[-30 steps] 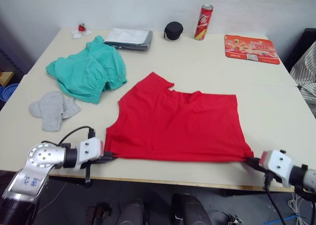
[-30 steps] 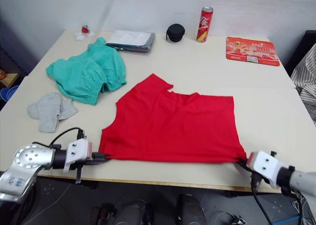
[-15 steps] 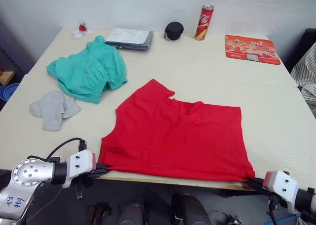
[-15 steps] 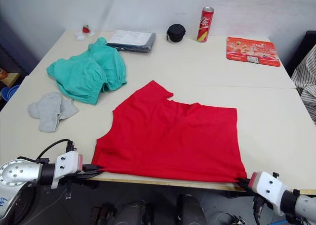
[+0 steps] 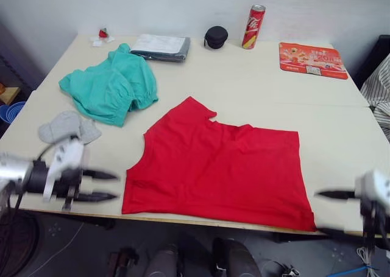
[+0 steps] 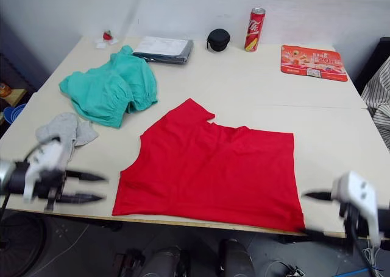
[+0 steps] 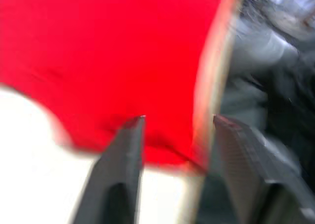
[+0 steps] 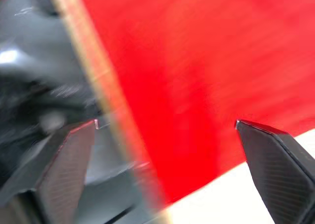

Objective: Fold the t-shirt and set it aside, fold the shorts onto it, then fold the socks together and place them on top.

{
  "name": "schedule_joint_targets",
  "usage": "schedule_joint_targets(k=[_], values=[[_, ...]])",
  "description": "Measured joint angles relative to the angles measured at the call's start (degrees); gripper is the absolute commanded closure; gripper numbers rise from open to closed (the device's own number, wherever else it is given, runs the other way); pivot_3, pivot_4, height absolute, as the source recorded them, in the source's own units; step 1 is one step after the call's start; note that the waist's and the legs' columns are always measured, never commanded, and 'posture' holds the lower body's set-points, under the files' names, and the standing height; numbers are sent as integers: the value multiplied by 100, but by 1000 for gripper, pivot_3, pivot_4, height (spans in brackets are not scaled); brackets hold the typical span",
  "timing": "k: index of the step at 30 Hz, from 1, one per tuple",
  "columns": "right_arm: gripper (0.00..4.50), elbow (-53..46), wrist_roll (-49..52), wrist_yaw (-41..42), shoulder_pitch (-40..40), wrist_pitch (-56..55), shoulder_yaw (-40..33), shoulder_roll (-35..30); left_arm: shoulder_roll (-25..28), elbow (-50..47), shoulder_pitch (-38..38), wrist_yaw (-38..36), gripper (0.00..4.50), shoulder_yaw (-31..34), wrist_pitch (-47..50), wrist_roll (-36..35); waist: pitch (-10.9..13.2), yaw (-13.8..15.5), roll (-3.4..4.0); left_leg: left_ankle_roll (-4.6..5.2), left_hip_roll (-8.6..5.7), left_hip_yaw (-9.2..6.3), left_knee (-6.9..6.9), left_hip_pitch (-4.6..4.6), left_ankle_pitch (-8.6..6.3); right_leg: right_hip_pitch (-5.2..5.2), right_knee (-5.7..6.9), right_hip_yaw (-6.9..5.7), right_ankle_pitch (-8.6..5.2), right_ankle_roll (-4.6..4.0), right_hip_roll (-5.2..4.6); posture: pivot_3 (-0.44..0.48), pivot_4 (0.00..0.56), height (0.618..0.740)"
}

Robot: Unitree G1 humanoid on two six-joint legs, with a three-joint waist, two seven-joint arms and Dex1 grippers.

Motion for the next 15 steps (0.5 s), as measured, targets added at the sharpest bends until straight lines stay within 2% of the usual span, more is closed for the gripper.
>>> schedule_joint_targets(k=[3,4,6,9,12,15], values=[[0,1142,-494,-406,-1722,-217,996,110,-711,934,-1236,400,166,-737,151,382,9,-2,-1,6,-5,10,-1,-25,29,-31,15,-4,1,5,9,0,150,740],[0,1513,-704,-493,-2228,-363,1294,194,-959,1273,-1607,553,30,-939,115,576,10,0,-3,5,-7,17,7,-57,40,-60,30,-7,2,7,15,0,150,740],[0,2431,-1226,-569,-3298,-727,1981,401,-1422,2145,-2434,839,30,-1361,-55,1030,15,-1,-13,7,-9,18,65,-132,46,-119,79,-19,5,11,20,0,150,740],[0,3767,-1733,-513,-4546,-1004,2667,805,-1964,3396,-3351,1159,30,-1626,-426,1556,17,-6,-21,22,-17,21,108,-211,53,-180,99,-43,17,31,21,0,150,740],[0,5572,-2353,-431,-5930,-1369,3281,1329,-2590,5110,-4391,1490,30,-1916,-1030,2163,20,-34,-25,44,-28,32,117,-209,65,-172,100,-63,31,55,13,0,150,740],[0,6687,-2758,-396,-6658,-1627,3594,1590,-2959,6208,-4919,1832,30,-2052,-1491,2578,20,-92,-25,48,-29,33,118,-213,65,-172,96,-62,34,60,1,0,150,740]])
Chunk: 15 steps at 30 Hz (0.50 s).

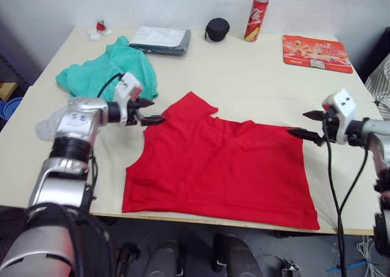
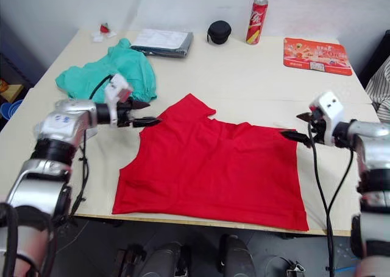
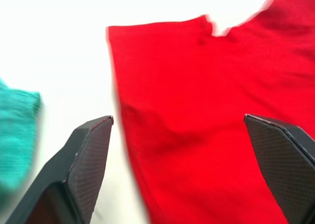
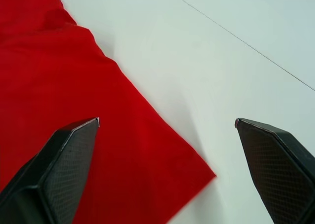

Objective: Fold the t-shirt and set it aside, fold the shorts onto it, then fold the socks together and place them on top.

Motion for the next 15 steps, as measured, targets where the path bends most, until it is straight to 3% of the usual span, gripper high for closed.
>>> schedule_joint_targets(k=[3,6,12,15], values=[[0,1276,-380,-264,-657,-194,95,298,-387,1219,-406,615,30,26,-265,299,1,-48,-1,0,1,-10,0,-11,0,-4,-1,0,0,0,-8,0,150,740],[0,1928,-580,-429,-1001,-221,89,478,-648,1769,-660,1145,30,76,-432,509,1,-56,-2,0,1,-18,5,-14,0,-3,1,3,0,0,-13,0,150,740],[0,2258,-842,-211,-1220,-293,88,555,-916,2139,-855,1530,30,370,-428,592,1,-65,-2,-1,2,-17,18,-14,0,0,10,15,0,1,-12,0,150,740],[591,2313,-934,-86,-1272,-293,88,556,-960,2158,-856,1662,0,495,-406,636,1,-67,-2,-1,2,-18,18,-14,0,-1,12,17,0,1,-12,0,150,740]])
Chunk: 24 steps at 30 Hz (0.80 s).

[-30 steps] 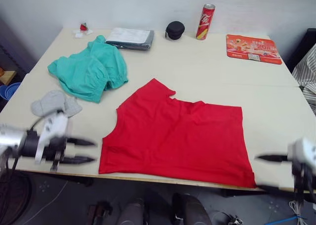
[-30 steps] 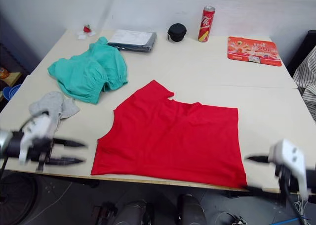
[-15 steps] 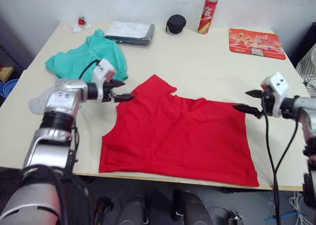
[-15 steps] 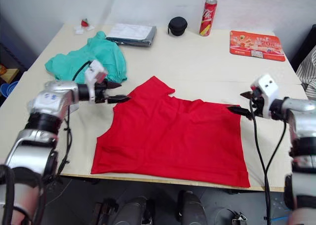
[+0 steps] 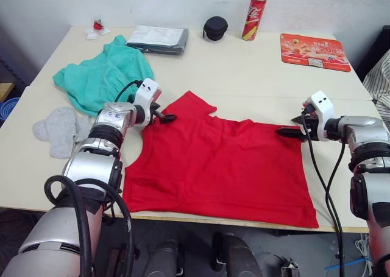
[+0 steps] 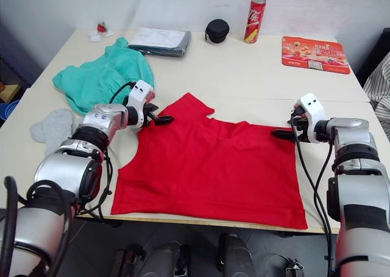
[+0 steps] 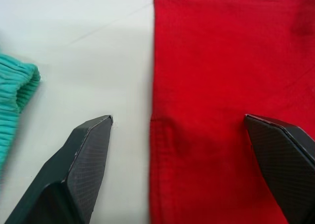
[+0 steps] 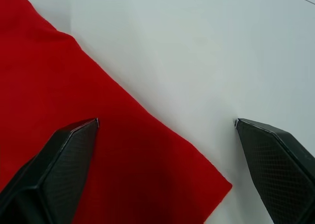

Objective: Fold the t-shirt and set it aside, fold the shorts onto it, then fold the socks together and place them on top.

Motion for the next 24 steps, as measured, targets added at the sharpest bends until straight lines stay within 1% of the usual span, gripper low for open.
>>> schedule_joint_targets(k=[1,4,5,8,11,16,17,20,24], values=[[919,2,-38,20,-1,-3,0,0,-14,3,-1,31,0,26,24,20,0,0,0,0,0,0,1,0,0,0,1,0,0,0,1,0,150,740],[2013,6,-117,52,-1,-31,-1,-1,-47,3,-6,75,635,62,38,106,0,0,0,-1,0,2,5,2,0,1,4,3,0,0,1,0,150,740],[2405,8,-144,63,-1,-40,-3,-1,-47,3,-6,100,959,71,38,135,0,0,0,-1,0,2,6,2,0,1,5,4,0,0,0,0,150,740],[3362,11,-166,115,2,-50,-13,-2,-54,17,-6,131,1855,192,64,163,0,-1,0,-1,0,2,7,2,0,1,6,5,0,0,0,0,150,740],[4472,12,-160,221,39,-94,-61,-2,-101,64,-6,275,2906,350,70,156,0,0,0,-1,0,2,9,2,0,1,7,5,0,0,0,0,150,740],[4500,0,-158,288,122,-283,-123,-3,-131,159,1,398,4386,618,63,107,0,1,0,-1,0,2,12,2,-1,1,9,4,0,0,0,0,150,740],[4500,-7,-152,298,146,-322,-139,-3,-142,162,7,389,4453,644,36,100,0,0,0,-2,0,3,12,2,-1,1,9,5,0,0,0,0,150,740],[4500,-13,-138,360,209,-433,-237,-4,-141,166,62,321,4453,762,-87,64,0,-3,0,-2,0,3,13,2,-1,1,10,5,0,0,1,0,150,740],[4500,-48,-82,492,320,-552,-266,-104,-58,167,128,14,4453,996,-346,-27,0,-1,0,-3,0,3,13,1,-1,0,10,4,0,0,1,0,150,740]])
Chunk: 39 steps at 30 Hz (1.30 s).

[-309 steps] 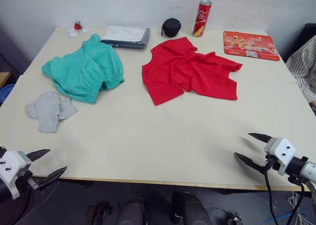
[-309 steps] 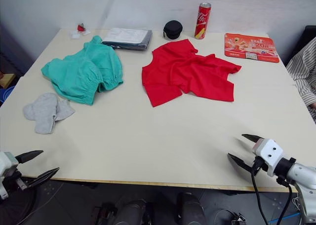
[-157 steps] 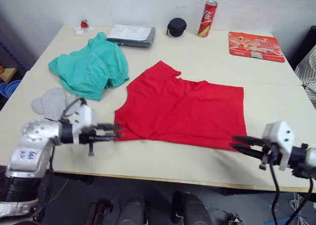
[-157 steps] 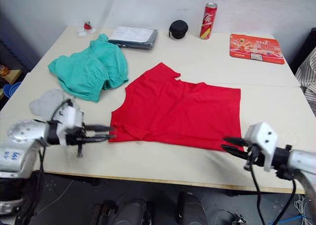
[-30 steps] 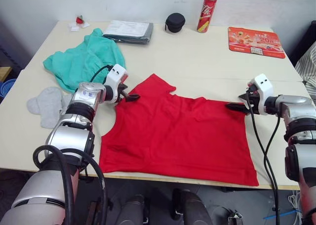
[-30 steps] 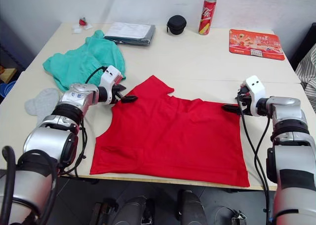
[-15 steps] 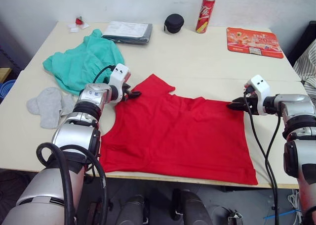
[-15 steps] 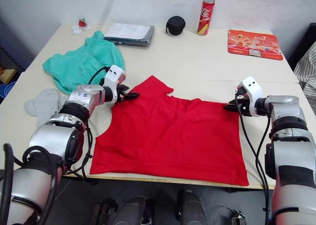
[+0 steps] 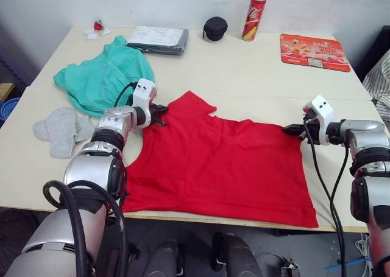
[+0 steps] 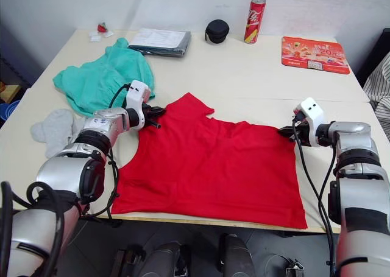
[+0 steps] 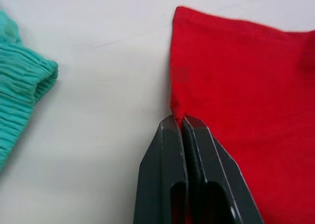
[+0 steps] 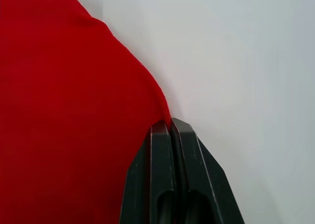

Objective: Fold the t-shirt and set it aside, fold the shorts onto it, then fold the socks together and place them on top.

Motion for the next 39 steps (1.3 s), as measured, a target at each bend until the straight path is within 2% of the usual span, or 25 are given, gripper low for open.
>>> schedule_joint_targets(k=[15,24,32,38,39], values=[[4500,-624,562,429,696,-250,-664,-343,460,-167,423,-1073,4453,69,-685,23,0,-1,0,0,0,3,8,0,0,-1,6,1,0,0,1,0,150,740],[4500,-1792,1063,783,1939,-100,-902,-389,730,-441,861,-1490,4453,87,-994,-31,0,3,0,0,1,4,19,1,-1,0,16,2,0,0,0,0,150,740],[4500,-2829,1268,482,2811,-96,-916,-388,780,-1084,1496,-1861,4453,27,-1248,-41,0,5,0,-5,1,6,26,12,-4,3,32,15,0,0,-4,0,150,740],[4500,-3095,1281,86,3107,-487,-901,-386,868,-1800,2005,-2024,4453,-46,-1296,-145,-2,8,-3,-6,2,8,28,22,-5,12,33,21,0,-1,-5,0,150,740],[4315,-3095,1282,37,3117,-501,-901,-386,878,-1866,2052,-2047,4489,-57,-1283,-159,-2,8,-3,-5,2,8,28,22,-5,12,33,21,0,-1,-5,0,150,740]])
